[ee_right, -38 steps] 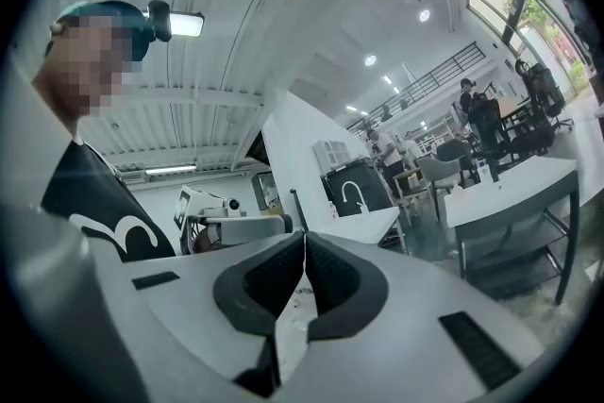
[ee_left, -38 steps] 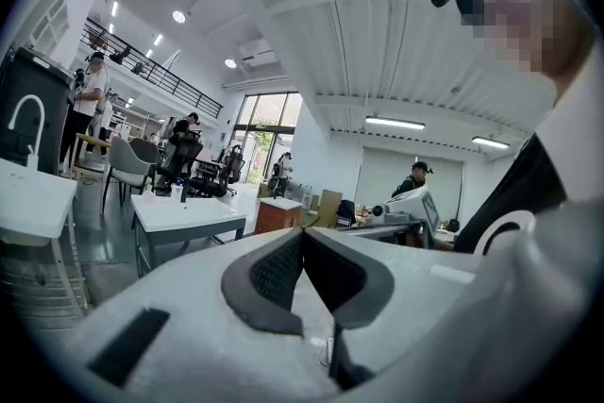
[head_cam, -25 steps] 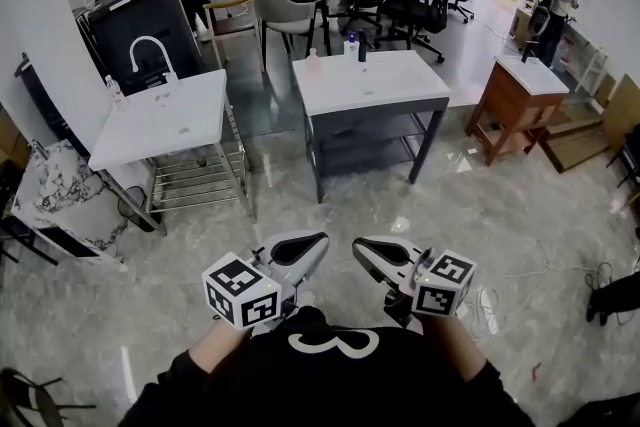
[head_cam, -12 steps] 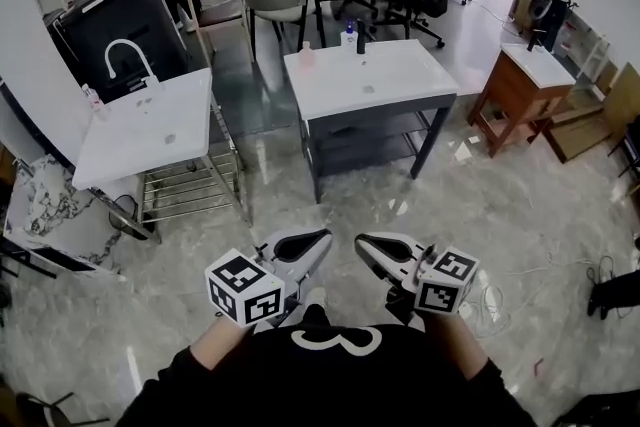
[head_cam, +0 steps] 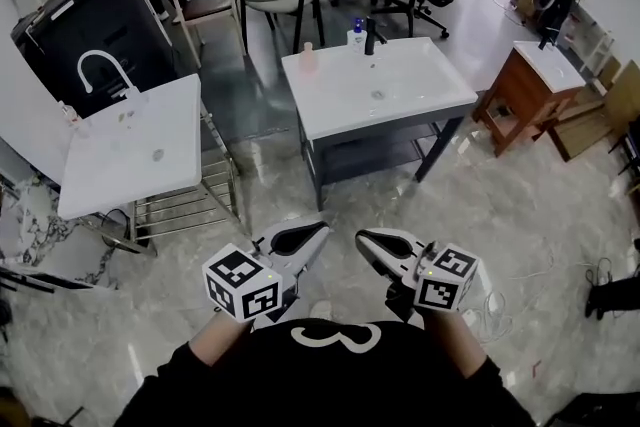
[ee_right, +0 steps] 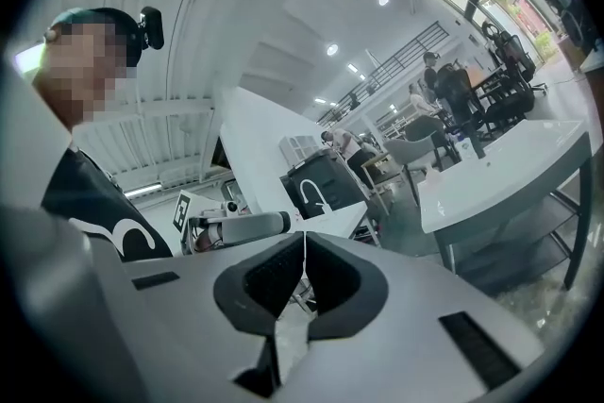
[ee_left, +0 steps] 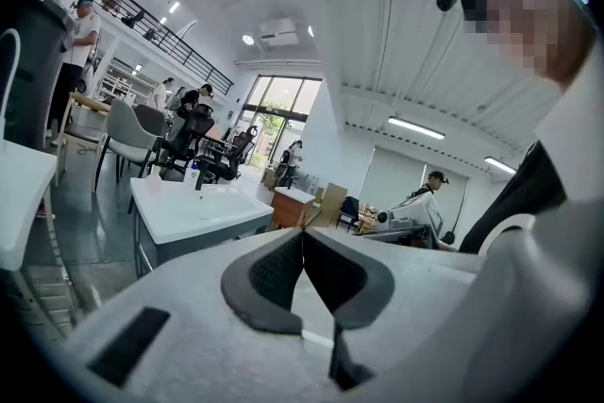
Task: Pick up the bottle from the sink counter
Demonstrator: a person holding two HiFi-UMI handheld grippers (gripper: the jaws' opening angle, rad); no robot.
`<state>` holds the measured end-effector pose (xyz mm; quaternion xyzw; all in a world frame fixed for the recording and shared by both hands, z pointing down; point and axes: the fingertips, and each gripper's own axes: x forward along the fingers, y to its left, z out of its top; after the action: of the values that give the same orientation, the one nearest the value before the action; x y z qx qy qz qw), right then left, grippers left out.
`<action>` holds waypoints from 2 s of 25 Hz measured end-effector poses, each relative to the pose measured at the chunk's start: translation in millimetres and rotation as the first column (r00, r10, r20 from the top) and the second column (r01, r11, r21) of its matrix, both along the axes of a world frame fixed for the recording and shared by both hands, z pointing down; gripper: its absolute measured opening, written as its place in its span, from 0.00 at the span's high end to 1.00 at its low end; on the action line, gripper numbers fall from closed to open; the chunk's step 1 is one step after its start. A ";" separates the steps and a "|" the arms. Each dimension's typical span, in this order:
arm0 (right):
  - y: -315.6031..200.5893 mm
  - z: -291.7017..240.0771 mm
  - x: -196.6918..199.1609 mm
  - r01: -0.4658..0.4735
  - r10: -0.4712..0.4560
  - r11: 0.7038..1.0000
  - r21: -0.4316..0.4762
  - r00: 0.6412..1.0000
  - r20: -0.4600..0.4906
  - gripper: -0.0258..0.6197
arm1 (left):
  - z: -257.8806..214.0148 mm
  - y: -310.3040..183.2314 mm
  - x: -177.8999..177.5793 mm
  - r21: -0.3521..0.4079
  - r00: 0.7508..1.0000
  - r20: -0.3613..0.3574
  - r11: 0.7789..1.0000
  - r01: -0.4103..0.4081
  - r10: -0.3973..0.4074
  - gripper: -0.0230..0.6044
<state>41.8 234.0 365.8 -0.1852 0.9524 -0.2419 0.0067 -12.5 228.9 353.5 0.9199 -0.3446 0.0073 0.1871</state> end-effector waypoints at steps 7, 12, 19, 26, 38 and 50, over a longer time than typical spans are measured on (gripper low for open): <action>-59.2 7.0 -31.7 -0.016 0.016 1.000 0.001 1.000 -0.008 0.94 | 9.4 -63.1 -36.8 0.003 1.000 -0.007 1.000 0.008 -0.008 0.94; -81.6 9.2 -36.6 -0.026 0.026 1.000 -0.005 1.000 -0.012 0.94 | 13.3 -86.1 -44.2 0.003 1.000 0.002 1.000 0.009 -0.009 0.94; -112.9 7.6 -38.5 -0.008 0.008 1.000 0.004 1.000 -0.005 0.94 | 13.8 -116.8 -47.9 0.014 0.999 0.005 0.999 0.037 -0.037 0.94; -170.8 7.2 -37.1 0.036 -0.036 0.999 0.005 0.999 0.018 0.94 | 13.3 -171.6 -46.3 0.018 0.996 0.025 0.996 0.084 -0.084 0.94; -336.7 7.3 -19.7 0.106 -0.105 0.994 -0.024 0.994 0.039 0.94 | 13.6 -333.4 -20.2 -0.005 0.991 0.058 0.992 0.125 -0.125 0.94; -426.4 12.1 -0.9 0.157 -0.155 0.987 -0.022 0.986 0.062 0.94 | 20.0 -421.7 -0.2 -0.009 0.976 0.101 0.980 0.196 -0.194 0.94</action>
<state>40.9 -192.4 377.9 -0.1028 0.9601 -0.2598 0.0141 -12.7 -192.9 373.5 0.8782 -0.4421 0.0379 0.1785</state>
